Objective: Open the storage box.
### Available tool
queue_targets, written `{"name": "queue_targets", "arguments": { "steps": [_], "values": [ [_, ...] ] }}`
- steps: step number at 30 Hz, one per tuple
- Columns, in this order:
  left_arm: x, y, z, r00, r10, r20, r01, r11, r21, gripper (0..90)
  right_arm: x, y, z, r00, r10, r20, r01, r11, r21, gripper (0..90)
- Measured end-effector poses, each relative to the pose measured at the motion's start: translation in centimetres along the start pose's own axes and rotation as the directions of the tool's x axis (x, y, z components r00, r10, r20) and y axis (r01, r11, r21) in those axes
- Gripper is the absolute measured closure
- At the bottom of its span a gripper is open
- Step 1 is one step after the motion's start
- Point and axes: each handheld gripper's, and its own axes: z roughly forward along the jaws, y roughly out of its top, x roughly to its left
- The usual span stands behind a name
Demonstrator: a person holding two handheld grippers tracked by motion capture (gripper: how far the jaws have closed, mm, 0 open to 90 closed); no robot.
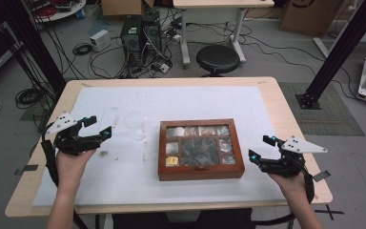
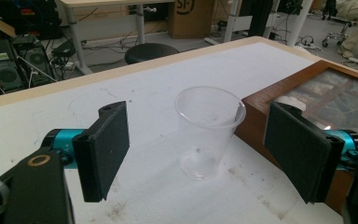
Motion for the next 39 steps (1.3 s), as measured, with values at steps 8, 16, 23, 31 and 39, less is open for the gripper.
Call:
{"name": "queue_targets", "arguments": {
  "steps": [8, 16, 23, 31, 39],
  "values": [
    [0.0, -0.1, 0.2, 1.0, 0.001, 0.005, -0.001, 0.9999, 0.011, 22.5, 1.3, -1.0, -0.3, 0.9996, -0.016, -0.021, 0.017, 0.999, 0.028, 20.0],
    [0.0, -0.2, 0.1, 1.0, 0.0, 0.001, 0.0, 1.0, 0.01, 22.5, 2.2, -2.0, -0.2, 0.9988, -0.023, -0.042, 0.026, 0.998, 0.056, 20.0],
    [0.1, -0.3, 0.0, 1.0, 0.001, 0.002, -0.001, 0.9999, 0.017, 22.5, 2.7, -2.6, 0.0, 0.9981, -0.037, -0.049, 0.041, 0.995, 0.086, 20.0],
    [0.1, -0.3, 0.1, 1.0, 0.001, 0.0, -0.001, 0.9998, 0.02, 22.6, 3.4, -3.1, 0.2, 0.9965, -0.042, -0.072, 0.05, 0.991, 0.123, 20.0],
    [0.0, -0.4, 0.2, 1.0, 0.006, 0.001, -0.006, 0.9996, 0.027, 22.5, 3.5, -3.7, 0.6, 0.9955, -0.048, -0.081, 0.062, 0.983, 0.176, 20.7]
  ]
}}
